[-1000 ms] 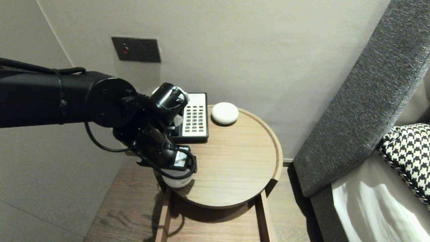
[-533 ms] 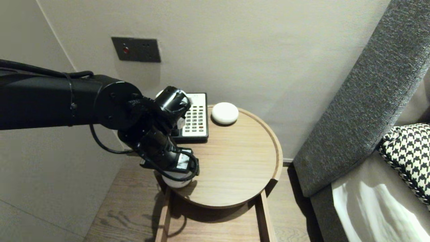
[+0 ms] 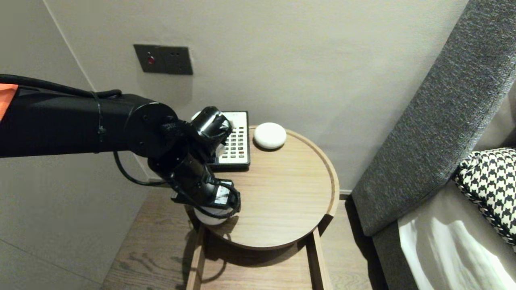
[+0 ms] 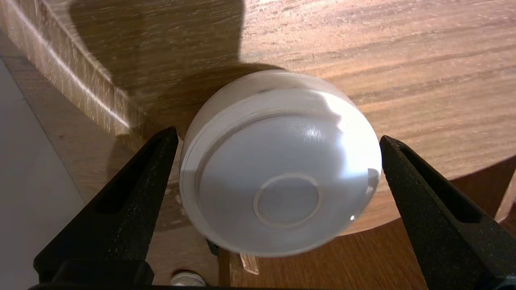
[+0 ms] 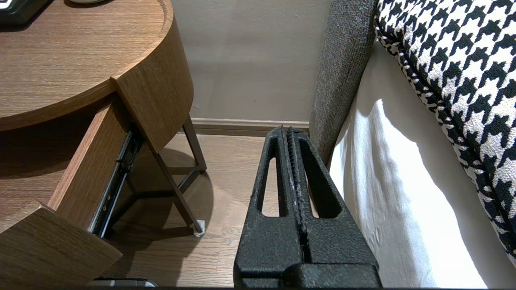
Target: Put the remote controls on the table in the drawer one by one
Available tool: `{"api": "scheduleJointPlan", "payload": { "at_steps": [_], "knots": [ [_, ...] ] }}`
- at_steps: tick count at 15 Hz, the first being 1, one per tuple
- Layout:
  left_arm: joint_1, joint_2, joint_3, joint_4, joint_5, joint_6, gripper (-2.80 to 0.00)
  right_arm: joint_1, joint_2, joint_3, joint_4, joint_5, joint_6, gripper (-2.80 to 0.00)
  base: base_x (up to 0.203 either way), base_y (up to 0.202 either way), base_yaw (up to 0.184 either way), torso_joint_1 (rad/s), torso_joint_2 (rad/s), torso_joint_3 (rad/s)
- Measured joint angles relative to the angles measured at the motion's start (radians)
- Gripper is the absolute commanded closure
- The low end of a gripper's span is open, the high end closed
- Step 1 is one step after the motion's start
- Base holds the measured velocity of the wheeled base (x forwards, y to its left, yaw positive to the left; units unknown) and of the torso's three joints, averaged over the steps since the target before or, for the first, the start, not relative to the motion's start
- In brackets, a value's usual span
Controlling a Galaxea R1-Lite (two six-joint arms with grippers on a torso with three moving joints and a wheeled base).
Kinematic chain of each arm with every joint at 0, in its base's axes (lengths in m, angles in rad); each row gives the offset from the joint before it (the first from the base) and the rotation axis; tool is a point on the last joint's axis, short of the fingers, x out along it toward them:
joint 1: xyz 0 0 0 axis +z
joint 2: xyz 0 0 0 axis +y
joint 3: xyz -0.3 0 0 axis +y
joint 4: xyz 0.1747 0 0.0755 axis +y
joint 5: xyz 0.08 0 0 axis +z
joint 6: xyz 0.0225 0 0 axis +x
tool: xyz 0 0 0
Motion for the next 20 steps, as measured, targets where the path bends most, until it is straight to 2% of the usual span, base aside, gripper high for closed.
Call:
{"api": "scheduleJointPlan", "payload": {
  "at_steps": [8, 9, 20],
  "knots": [
    [0.000, 0.021, -0.002, -0.036, 0.004, 0.007, -2.80, 0.000, 0.000, 0.000, 0.001, 0.000, 0.001, 0.00, 0.000, 0.000, 0.000, 0.000, 0.00, 0.000],
    [0.000, 0.022, -0.001, -0.036, 0.005, 0.006, 0.00, 0.000, 0.000, 0.000, 0.001, 0.000, 0.001, 0.00, 0.000, 0.000, 0.000, 0.000, 0.00, 0.000],
    [-0.001, -0.026, 0.030, -0.019, 0.004, 0.002, 0.00, 0.000, 0.000, 0.000, 0.001, 0.000, 0.001, 0.00, 0.000, 0.000, 0.000, 0.000, 0.00, 0.000]
  ]
}}
